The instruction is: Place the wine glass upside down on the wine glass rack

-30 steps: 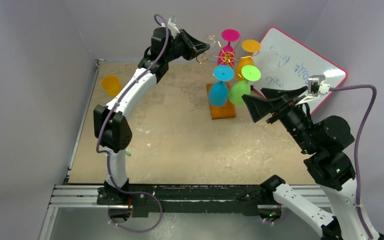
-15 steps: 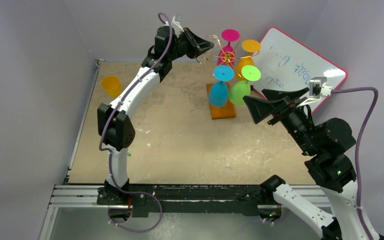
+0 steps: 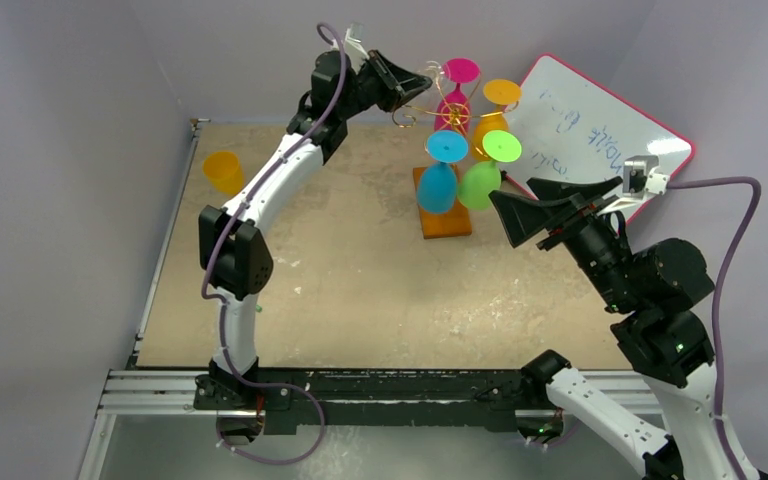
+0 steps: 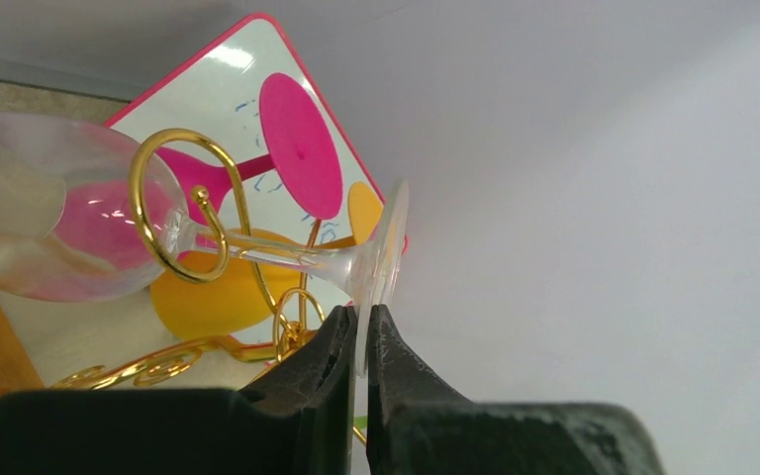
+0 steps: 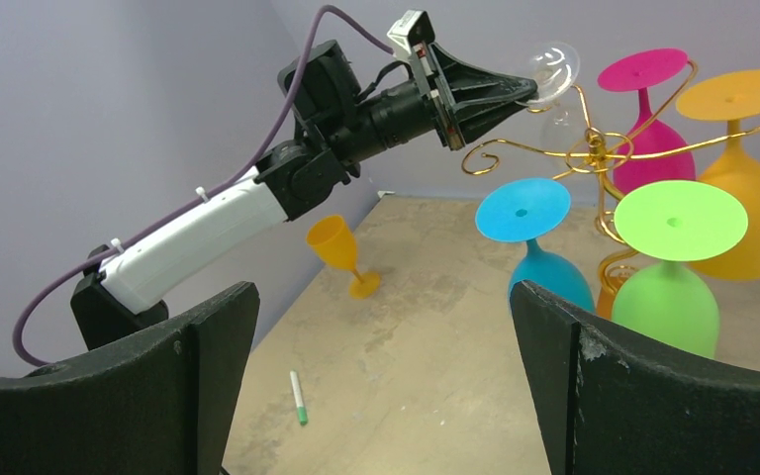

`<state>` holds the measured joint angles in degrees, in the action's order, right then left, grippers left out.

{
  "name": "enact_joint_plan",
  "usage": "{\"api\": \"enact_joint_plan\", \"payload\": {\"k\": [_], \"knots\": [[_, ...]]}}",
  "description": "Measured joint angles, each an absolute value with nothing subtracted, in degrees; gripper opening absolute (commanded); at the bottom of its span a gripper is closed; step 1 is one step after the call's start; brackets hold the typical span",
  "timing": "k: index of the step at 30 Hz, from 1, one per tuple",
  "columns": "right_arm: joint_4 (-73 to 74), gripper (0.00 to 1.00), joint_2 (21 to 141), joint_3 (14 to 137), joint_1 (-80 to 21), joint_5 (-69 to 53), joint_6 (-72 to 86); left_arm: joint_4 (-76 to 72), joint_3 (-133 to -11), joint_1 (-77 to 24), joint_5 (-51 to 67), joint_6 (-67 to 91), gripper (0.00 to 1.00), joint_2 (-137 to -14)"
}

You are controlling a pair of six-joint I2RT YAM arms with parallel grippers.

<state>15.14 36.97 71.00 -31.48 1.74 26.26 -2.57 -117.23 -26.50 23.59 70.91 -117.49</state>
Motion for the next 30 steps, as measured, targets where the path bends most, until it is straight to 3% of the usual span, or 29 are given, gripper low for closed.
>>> {"api": "enact_joint_plan", "payload": {"k": [30], "knots": [[15.29, 1.00, 36.42, 70.96, -31.48, 2.26, 26.26, -7.27, -118.02, -26.41, 17.43, 70.96, 0.00, -118.32]]}}
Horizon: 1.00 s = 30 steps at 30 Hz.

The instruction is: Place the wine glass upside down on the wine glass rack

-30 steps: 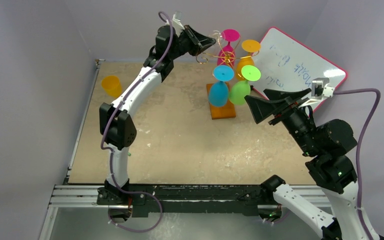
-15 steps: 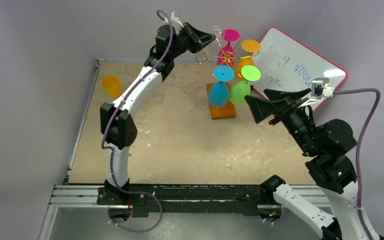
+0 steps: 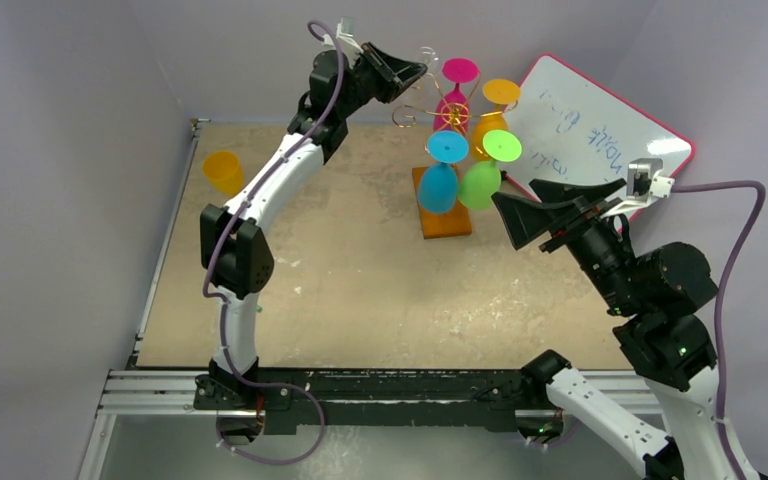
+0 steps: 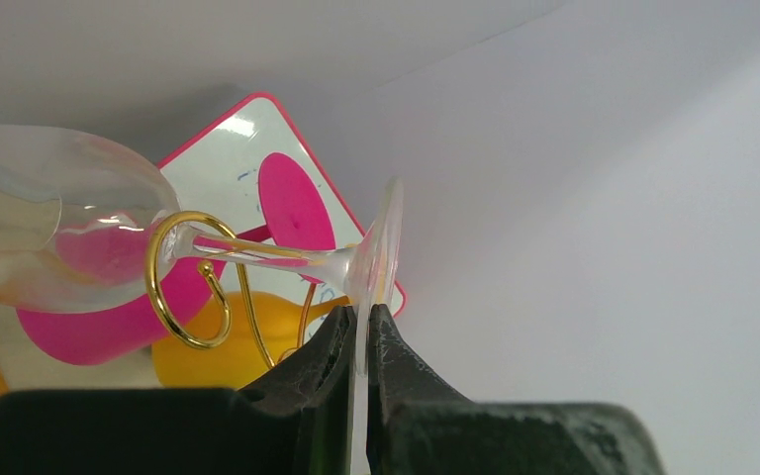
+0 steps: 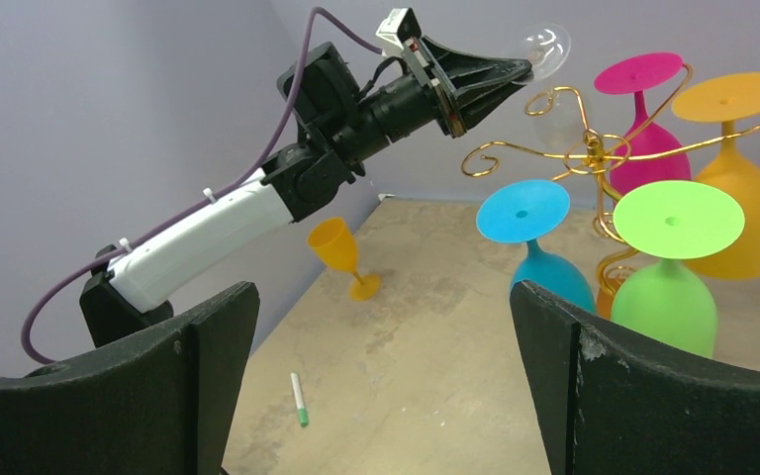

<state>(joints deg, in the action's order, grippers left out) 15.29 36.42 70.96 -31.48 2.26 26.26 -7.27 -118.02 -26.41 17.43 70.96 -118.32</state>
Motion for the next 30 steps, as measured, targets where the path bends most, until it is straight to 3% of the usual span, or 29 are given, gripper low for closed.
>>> {"api": "enact_joint_plan", "payload": {"k": [20, 30], "knots": [[15.77, 1.00, 35.99, 70.96, -31.48, 2.24, 25.89, -10.66, -110.83, -25.47, 15.42, 71.40, 0.00, -117.75], [15.75, 1.00, 36.38, 70.96, -31.48, 2.11, 25.87, -10.68, -107.85, -25.17, 14.66, 70.76, 0.15, -114.52]]}}
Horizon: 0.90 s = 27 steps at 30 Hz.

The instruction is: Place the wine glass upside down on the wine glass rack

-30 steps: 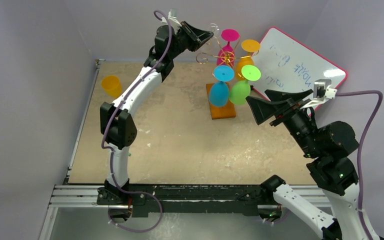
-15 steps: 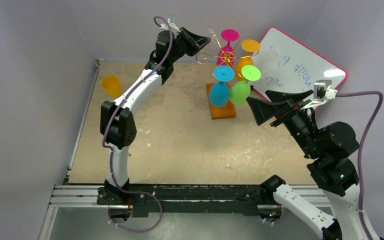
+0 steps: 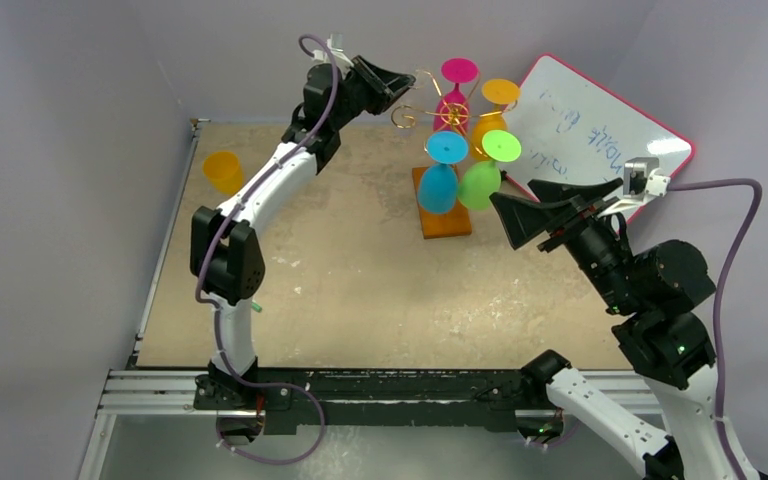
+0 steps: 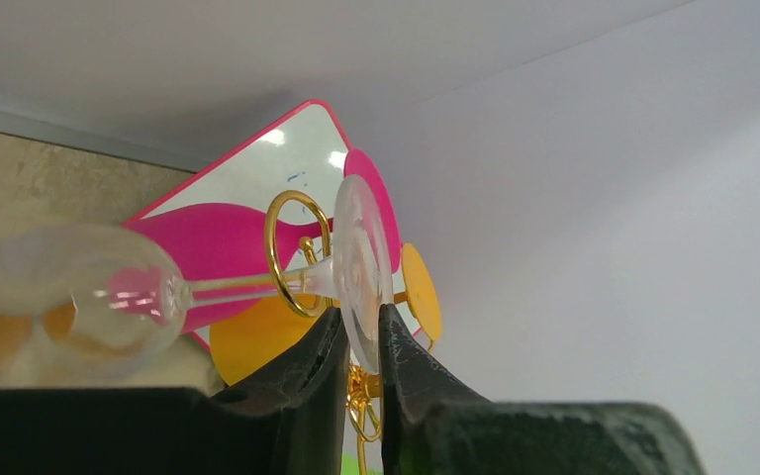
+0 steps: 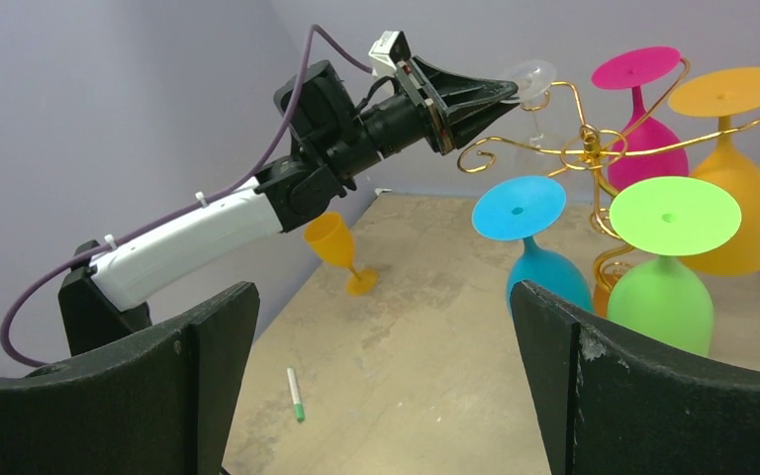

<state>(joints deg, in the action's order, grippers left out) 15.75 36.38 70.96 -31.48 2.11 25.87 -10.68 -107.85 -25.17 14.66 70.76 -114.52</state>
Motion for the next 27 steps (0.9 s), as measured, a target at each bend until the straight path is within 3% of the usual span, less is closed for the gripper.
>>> {"api": "enact_joint_plan", "payload": {"k": [15, 20, 25, 27], "knots": [[15.75, 1.00, 36.73, 70.76, -31.48, 2.17, 25.87, -7.40, -103.26, -24.75, 12.82, 64.75, 0.27, -108.60], [15.55, 1.00, 36.71, 70.41, -31.48, 2.24, 25.85, -1.91, -103.15, -24.77, 9.87, 58.19, 0.38, -104.03], [15.49, 1.00, 36.73, 69.28, -31.48, 2.24, 25.87, 5.87, -101.06, -24.77, 3.16, 49.67, 0.62, -97.93], [15.49, 1.00, 36.73, 68.90, -31.48, 2.22, 25.87, 8.99, -98.59, -24.77, -0.84, 45.43, 0.65, -94.37]]}}
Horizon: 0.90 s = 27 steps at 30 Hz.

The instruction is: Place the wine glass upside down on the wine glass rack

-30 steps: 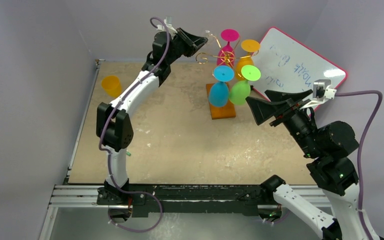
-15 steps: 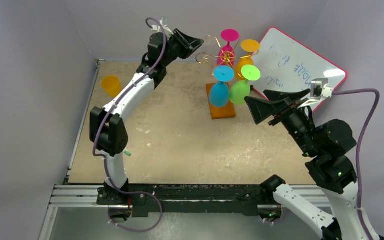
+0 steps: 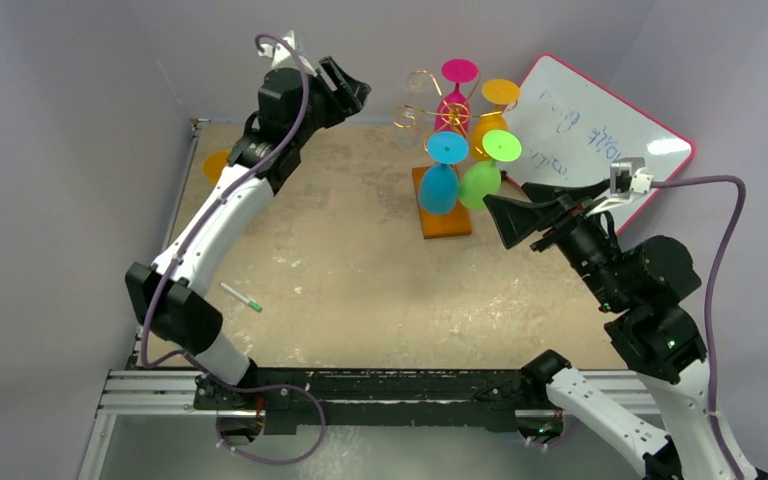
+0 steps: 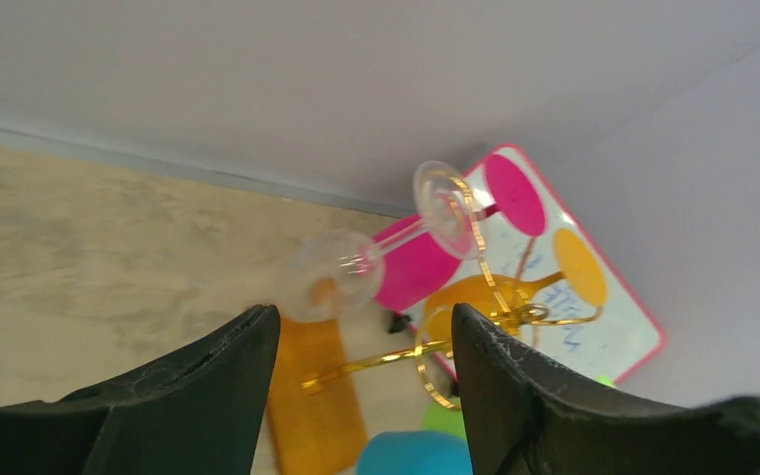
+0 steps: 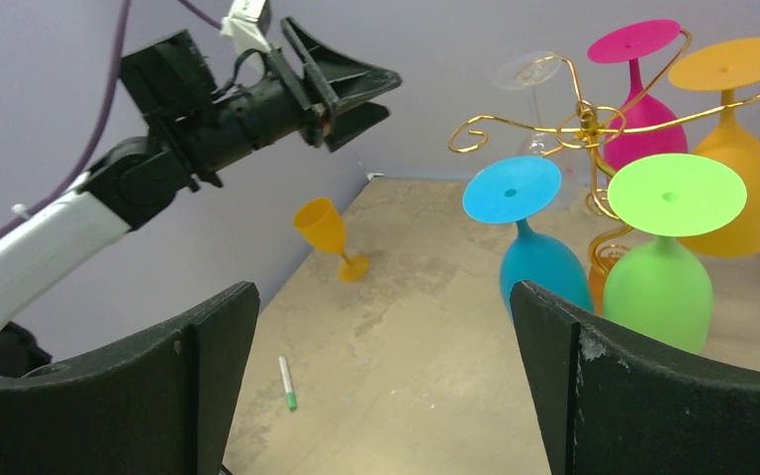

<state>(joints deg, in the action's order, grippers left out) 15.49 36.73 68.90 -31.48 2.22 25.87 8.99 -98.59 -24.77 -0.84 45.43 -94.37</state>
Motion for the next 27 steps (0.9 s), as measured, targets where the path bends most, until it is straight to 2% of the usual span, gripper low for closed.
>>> {"api": "enact_joint_plan", "payload": {"k": [5, 10, 16, 27], "knots": [[14.98, 1.00, 36.73, 68.12, -31.48, 2.15, 25.85, 16.16, -94.43, -24.75, -12.25, 33.41, 0.72, -87.11], [14.83, 1.00, 36.73, 67.81, -31.48, 2.00, 25.87, 21.37, -90.74, -24.75, -23.42, 21.61, 0.73, -82.94], [14.24, 1.00, 36.69, 66.89, -31.48, 1.91, 25.82, 27.07, -87.77, -23.42, -31.55, 12.86, 0.64, -83.66], [14.26, 1.00, 36.56, 66.17, -31.48, 1.87, 24.88, 31.66, -89.21, -12.14, -31.68, 9.23, 0.54, -91.77]]}}
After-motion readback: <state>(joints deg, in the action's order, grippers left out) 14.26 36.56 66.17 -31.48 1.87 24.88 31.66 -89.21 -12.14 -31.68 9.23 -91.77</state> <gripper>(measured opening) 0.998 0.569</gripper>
